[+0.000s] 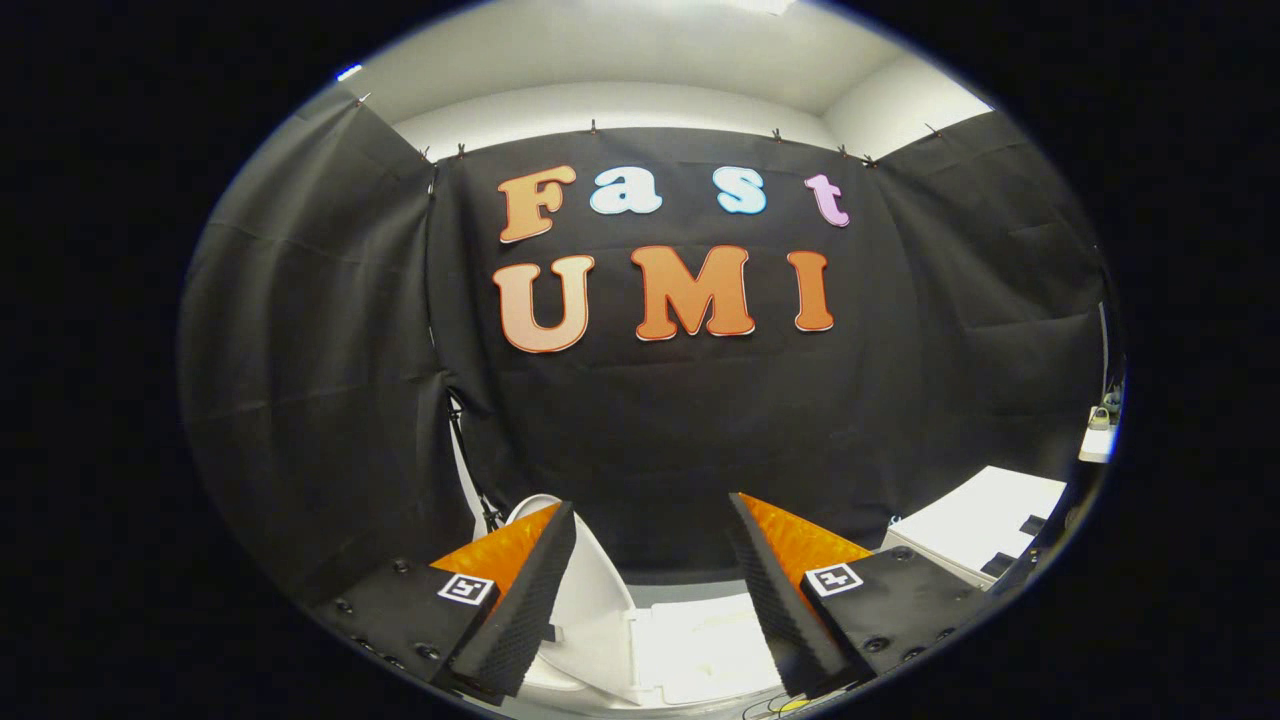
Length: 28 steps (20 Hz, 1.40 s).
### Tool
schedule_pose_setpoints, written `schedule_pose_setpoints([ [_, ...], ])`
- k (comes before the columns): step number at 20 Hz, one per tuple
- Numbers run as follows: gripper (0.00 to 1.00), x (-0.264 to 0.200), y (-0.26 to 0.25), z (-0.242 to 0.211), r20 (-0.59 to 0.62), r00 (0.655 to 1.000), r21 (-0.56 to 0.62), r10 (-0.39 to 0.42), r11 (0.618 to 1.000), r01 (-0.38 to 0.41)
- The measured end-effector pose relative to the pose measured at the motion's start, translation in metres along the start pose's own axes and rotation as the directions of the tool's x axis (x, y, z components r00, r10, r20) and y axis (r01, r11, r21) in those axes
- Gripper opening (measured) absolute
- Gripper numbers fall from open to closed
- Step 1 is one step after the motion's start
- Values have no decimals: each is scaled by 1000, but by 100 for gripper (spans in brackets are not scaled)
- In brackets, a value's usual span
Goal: Open the toilet lid.
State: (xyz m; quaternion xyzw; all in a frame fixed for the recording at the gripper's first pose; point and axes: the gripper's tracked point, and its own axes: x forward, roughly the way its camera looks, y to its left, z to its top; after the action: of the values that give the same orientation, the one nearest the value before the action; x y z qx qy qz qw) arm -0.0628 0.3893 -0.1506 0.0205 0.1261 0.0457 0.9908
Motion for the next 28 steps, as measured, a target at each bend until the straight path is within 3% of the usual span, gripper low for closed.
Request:
schedule_pose_setpoints([
  [21, 97, -13, -25, 20, 32, 999, -6, -13, 1000, 13],
  [28, 97, -10, -61, 27, 35, 999, -23, 5, 1000, -4],
])
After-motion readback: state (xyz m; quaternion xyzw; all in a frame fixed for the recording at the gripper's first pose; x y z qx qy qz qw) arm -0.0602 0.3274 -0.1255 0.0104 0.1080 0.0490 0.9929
